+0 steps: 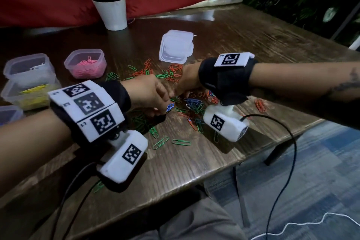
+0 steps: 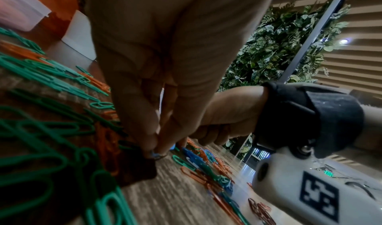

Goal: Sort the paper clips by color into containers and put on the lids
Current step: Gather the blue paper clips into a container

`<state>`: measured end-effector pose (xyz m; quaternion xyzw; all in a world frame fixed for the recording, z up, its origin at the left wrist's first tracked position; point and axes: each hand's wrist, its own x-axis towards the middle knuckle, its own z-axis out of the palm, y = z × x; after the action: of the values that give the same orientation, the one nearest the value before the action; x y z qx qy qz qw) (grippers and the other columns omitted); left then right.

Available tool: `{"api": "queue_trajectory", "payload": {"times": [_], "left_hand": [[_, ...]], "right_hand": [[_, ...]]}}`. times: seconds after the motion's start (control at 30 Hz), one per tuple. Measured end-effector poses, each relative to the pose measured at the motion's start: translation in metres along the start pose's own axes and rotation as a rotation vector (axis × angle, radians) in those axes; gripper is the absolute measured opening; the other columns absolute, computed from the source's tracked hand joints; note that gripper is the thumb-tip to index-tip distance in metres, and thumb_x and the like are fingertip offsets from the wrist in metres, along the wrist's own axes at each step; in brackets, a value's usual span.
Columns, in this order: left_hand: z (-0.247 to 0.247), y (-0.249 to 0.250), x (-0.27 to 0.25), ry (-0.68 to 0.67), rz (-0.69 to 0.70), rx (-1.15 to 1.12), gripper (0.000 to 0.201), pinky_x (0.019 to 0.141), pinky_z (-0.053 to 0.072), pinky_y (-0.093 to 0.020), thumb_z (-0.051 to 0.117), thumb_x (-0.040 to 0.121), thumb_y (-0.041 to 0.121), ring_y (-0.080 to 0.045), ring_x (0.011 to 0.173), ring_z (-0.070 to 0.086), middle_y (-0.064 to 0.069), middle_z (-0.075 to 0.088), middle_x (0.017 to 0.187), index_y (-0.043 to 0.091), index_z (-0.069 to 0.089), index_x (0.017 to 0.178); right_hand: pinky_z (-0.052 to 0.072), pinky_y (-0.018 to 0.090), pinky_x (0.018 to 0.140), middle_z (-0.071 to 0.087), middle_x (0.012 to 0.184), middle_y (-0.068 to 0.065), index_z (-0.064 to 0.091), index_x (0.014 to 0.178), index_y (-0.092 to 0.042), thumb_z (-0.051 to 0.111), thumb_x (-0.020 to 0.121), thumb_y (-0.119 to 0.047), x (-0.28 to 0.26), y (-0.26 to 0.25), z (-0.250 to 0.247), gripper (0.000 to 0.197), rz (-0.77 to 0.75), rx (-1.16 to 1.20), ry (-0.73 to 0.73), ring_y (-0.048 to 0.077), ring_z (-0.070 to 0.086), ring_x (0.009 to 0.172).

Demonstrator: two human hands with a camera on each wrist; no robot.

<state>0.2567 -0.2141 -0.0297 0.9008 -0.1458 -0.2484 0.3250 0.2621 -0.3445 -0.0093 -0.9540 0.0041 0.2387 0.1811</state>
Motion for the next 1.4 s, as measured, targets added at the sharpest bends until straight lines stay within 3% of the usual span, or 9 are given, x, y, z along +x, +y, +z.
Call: {"api": "queue_trajectory", "payload": {"times": [0.2,0.3,0.6,0.77,0.87,0.97,1.1,1.23,1.4], "left_hand": [[-0.001,-0.001,-0.004,-0.005,-0.009,0.013,0.016,0.039,0.045,-0.013,0.064,0.075,-0.012,-0.001,0.036,0.051,-0.006,0.058,0.054,0.003,0.066,0.070],[-0.001,-0.003,-0.006,0.015,-0.007,-0.070,0.018,0.037,0.042,-0.013,0.061,0.076,-0.013,-0.002,0.035,0.048,-0.003,0.056,0.049,0.002,0.063,0.067],[0.016,0.012,-0.007,0.030,-0.175,-0.889,0.026,0.040,0.042,-0.009,0.039,0.091,0.004,-0.004,0.049,0.044,0.002,0.049,0.058,0.014,0.055,0.074],[0.012,0.016,-0.014,-0.047,-0.228,-1.538,0.031,0.047,0.043,-0.013,0.031,0.091,0.019,-0.009,0.051,0.045,0.000,0.045,0.061,0.012,0.044,0.064],[0.010,0.020,-0.016,-0.084,-0.216,-1.728,0.038,0.034,0.038,-0.010,0.036,0.092,0.019,-0.013,0.048,0.055,-0.005,0.054,0.055,0.005,0.051,0.059],[0.014,0.024,-0.019,-0.160,-0.110,-1.870,0.029,0.035,0.046,-0.018,0.041,0.081,0.010,-0.024,0.051,0.065,-0.014,0.065,0.065,-0.004,0.061,0.067],[0.016,0.015,-0.010,-0.061,-0.063,-2.072,0.039,0.041,0.053,-0.027,0.035,0.095,0.016,-0.025,0.046,0.063,-0.013,0.062,0.066,-0.004,0.058,0.071],[0.009,0.001,0.000,-0.058,-0.102,-1.994,0.023,0.031,0.036,-0.013,0.045,0.074,0.011,-0.011,0.033,0.043,0.001,0.041,0.048,0.008,0.043,0.051],[0.013,-0.013,0.006,-0.118,-0.058,-1.955,0.024,0.032,0.034,-0.013,0.046,0.073,0.012,-0.007,0.035,0.039,0.005,0.038,0.049,0.011,0.041,0.049]], "right_hand": [[0.026,0.008,0.026,0.041,0.024,-0.004,0.047,0.060,-0.007,0.065,0.085,-0.015,0.007,-0.003,-0.005,0.031,0.043,-0.210,-0.053,0.008,0.042,0.024],[0.030,0.011,0.032,0.048,0.046,0.002,0.047,0.063,-0.009,0.064,0.084,-0.006,0.013,0.009,-0.007,0.027,0.074,-0.047,-0.148,0.012,0.042,0.039],[0.016,0.011,0.034,0.031,0.035,-0.010,0.058,0.069,-0.011,0.061,0.086,-0.011,-0.028,0.023,-0.022,0.018,-0.209,0.313,-0.220,0.003,0.022,0.030],[0.028,0.017,0.038,0.039,0.041,-0.003,0.055,0.058,-0.014,0.066,0.082,-0.021,-0.041,-0.026,-0.033,0.027,-0.279,-0.051,0.084,0.012,0.033,0.039],[0.035,0.018,0.045,0.046,0.040,-0.006,0.057,0.065,-0.014,0.066,0.082,-0.030,-0.049,-0.047,-0.031,0.025,-0.360,-0.283,0.199,0.009,0.042,0.045],[0.041,0.013,0.041,0.058,0.061,-0.001,0.065,0.087,-0.010,0.067,0.083,-0.023,-0.064,-0.043,-0.040,0.014,-0.371,-0.141,0.129,0.007,0.053,0.048],[0.042,0.024,0.057,0.061,0.080,0.009,0.068,0.093,-0.006,0.066,0.080,-0.012,-0.058,0.011,-0.058,0.015,-0.351,-0.115,0.463,0.018,0.056,0.073],[0.042,0.021,0.063,0.064,0.081,0.004,0.072,0.095,-0.009,0.074,0.074,-0.013,-0.030,0.052,-0.026,0.021,-0.172,-0.271,0.096,0.014,0.056,0.075],[0.038,0.017,0.061,0.060,0.077,-0.004,0.071,0.092,-0.013,0.078,0.070,-0.019,-0.005,0.058,-0.010,0.024,-0.254,-0.298,0.110,0.010,0.052,0.074]]}}
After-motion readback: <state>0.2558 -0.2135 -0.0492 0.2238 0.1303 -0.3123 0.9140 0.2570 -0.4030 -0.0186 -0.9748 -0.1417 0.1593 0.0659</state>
